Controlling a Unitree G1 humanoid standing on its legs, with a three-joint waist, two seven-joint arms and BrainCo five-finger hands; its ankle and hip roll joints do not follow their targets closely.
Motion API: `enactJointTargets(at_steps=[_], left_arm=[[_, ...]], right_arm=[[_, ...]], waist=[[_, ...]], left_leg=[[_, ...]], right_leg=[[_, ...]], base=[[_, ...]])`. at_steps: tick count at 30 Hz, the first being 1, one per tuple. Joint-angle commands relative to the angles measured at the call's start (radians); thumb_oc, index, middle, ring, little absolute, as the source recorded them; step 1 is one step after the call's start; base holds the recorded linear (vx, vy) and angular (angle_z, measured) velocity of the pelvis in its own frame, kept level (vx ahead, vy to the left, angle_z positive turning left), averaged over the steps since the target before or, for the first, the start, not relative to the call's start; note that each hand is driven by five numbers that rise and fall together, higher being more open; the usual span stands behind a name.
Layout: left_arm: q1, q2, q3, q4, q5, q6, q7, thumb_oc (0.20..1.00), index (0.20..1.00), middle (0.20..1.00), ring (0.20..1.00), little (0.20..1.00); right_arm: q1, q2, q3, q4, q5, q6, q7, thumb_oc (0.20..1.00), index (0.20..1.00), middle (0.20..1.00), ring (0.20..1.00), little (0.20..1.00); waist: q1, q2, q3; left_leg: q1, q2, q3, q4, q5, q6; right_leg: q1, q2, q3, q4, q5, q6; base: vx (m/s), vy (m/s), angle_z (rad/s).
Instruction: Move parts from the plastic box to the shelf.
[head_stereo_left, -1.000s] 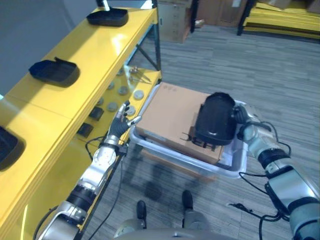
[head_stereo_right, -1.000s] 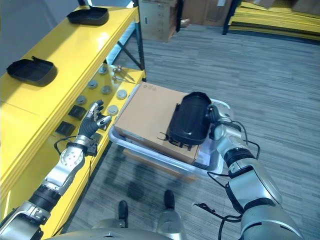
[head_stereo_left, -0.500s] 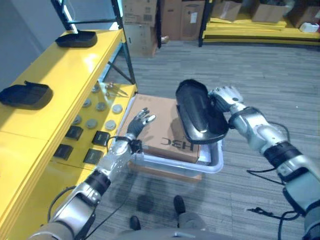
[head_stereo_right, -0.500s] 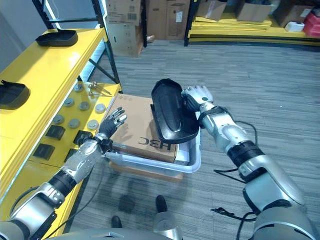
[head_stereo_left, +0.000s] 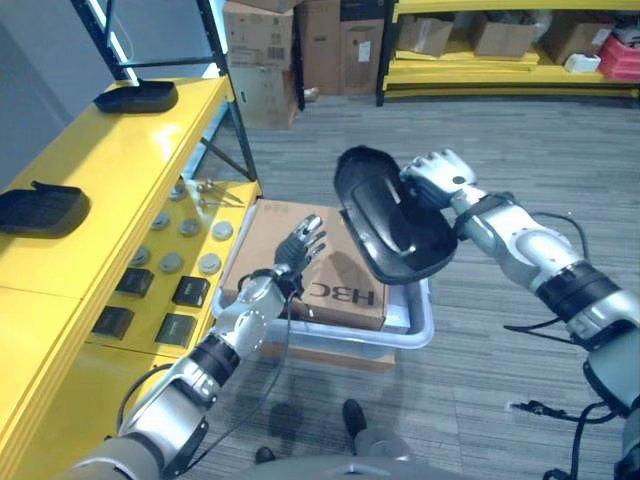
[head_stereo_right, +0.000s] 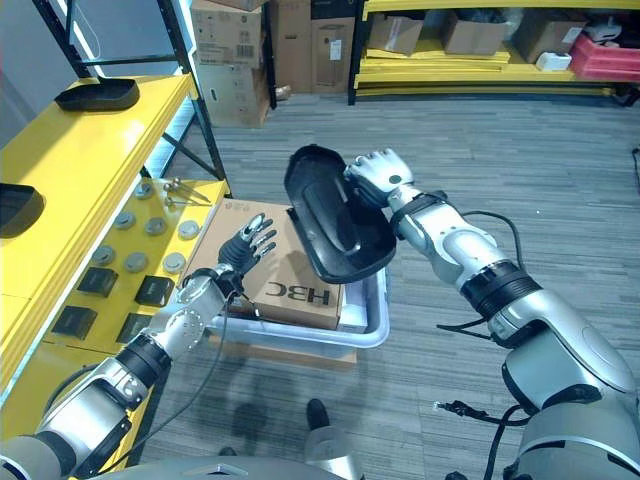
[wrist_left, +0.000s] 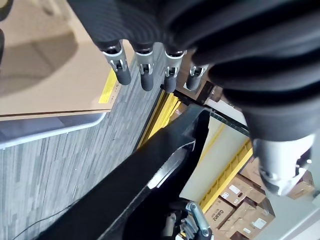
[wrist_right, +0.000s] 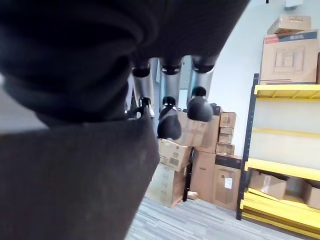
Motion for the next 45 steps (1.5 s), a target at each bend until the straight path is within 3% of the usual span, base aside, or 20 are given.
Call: enactJointTargets(at_steps=[1, 14, 32, 33, 34, 45], left_arm=[[-0.096, 0.013, -0.065, 0.061, 0.007, -0.037, -0.018, 1.000, 1.000, 1.000, 1.000, 1.000], [-0.155, -0.016, -0.119, 0.070, 0.046, -0.030, 0.016, 1.000, 1.000, 1.000, 1.000, 1.000], [-0.226, -0.123, -0.076, 0.189, 0.090, -0.041, 0.132, 1.000, 1.000, 1.000, 1.000, 1.000], [-0.229, -0.124, -0.073, 0.188, 0.087, -0.041, 0.129, 0.548, 0.548, 0.548, 0.548, 0.548], [-0.229, -0.126, -0.066, 0.186, 0.087, -0.040, 0.127, 0.200, 0.200, 0.200, 0.200, 0.200], [-0.163, -0.135, -0.009, 0.069, 0.005, -0.084, 0.079, 0.200, 0.200, 0.200, 0.200, 0.200]], right_arm=[[-0.131, 0.020, 0.032, 0.013, -0.025, 0.004, -0.041, 0.200, 0.200, 0.200, 0.200, 0.200], [-0.147, 0.090, 0.049, -0.143, -0.020, -0.016, -0.048, 0.200, 0.200, 0.200, 0.200, 0.200], [-0.140, 0.179, 0.058, -0.309, -0.001, -0.029, -0.051, 0.200, 0.200, 0.200, 0.200, 0.200], [-0.143, 0.180, 0.058, -0.311, 0.005, -0.030, -0.050, 0.200, 0.200, 0.200, 0.200, 0.200], [-0.139, 0.183, 0.054, -0.316, 0.011, -0.033, -0.054, 0.200, 0.200, 0.200, 0.200, 0.200], [-0.037, 0.184, -0.002, -0.392, 0.045, -0.073, -0.055, 0.200, 0.200, 0.200, 0.200, 0.200]], waist=[[0.010, -0.048, -0.076], [0.019, -0.044, -0.077], [0.025, -0.049, -0.074], [0.025, -0.050, -0.074], [0.025, -0.051, -0.074], [0.024, -0.060, -0.073]], left_leg=[[0.010, 0.052, 0.016, 0.000, 0.023, -0.042], [0.021, 0.050, -0.003, 0.000, 0.023, -0.043], [0.026, 0.042, -0.013, 0.005, 0.022, -0.042], [0.026, 0.043, -0.013, 0.005, 0.022, -0.042], [0.026, 0.044, -0.014, 0.006, 0.022, -0.042], [0.028, 0.045, -0.017, 0.007, 0.017, -0.041]], right_leg=[[0.099, 0.010, 0.036, 0.030, -0.177, 0.030], [0.125, 0.004, 0.011, 0.033, -0.187, 0.026], [0.136, -0.003, -0.001, 0.041, -0.193, 0.023], [0.136, -0.003, -0.002, 0.041, -0.193, 0.023], [0.135, -0.003, -0.003, 0.043, -0.194, 0.023], [0.134, -0.004, 0.001, 0.049, -0.197, 0.021]], base=[[0.01, -0.020, -0.06], [0.00, 0.000, 0.00], [0.00, 0.000, 0.03], [0.00, 0.000, 0.00], [0.00, 0.000, 0.00], [0.00, 0.000, 0.00]])
